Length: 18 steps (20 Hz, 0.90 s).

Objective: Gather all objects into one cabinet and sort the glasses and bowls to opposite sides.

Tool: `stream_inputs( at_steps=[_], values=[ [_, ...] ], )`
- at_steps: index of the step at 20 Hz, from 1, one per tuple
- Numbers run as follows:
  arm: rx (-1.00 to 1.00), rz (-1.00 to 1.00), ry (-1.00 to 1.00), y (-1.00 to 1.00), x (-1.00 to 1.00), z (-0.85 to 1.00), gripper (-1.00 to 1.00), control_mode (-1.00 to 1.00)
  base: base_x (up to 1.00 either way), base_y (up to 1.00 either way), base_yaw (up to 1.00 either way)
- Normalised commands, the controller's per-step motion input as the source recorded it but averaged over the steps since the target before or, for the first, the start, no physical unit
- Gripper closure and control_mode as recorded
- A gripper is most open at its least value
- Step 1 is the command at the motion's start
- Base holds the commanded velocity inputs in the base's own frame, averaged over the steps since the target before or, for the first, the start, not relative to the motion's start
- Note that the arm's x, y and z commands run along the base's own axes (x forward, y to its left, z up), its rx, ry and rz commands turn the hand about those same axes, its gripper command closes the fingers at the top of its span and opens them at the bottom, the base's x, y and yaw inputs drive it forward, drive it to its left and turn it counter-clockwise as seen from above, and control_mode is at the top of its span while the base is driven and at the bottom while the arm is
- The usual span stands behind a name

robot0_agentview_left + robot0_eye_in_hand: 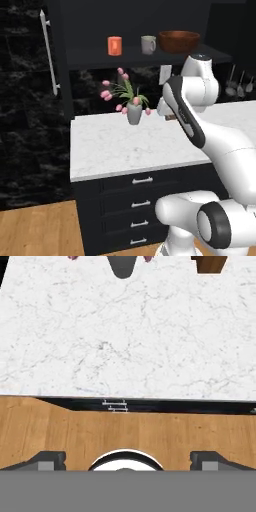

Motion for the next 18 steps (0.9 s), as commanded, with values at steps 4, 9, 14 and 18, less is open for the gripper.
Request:
stream_inputs(
  at_steps=[4,9,14,18],
  values=[
    [0.0,0.0,0.0,0.0,0.0,0.0,-1.0,1.0,0.0,-0.78,0.0],
    [0.0,0.0,0.0,0.0,0.0,0.0,-1.0,1.0,-0.02,-0.94,0.0],
    [0.0,0.0,0.0,0.0,0.0,0.0,-1.0,1.0,-0.52,-0.7,0.0],
    [0.0,0.0,0.0,0.0,0.0,0.0,-1.0,1.0,-0.82,-0.37,0.01]
  ],
)
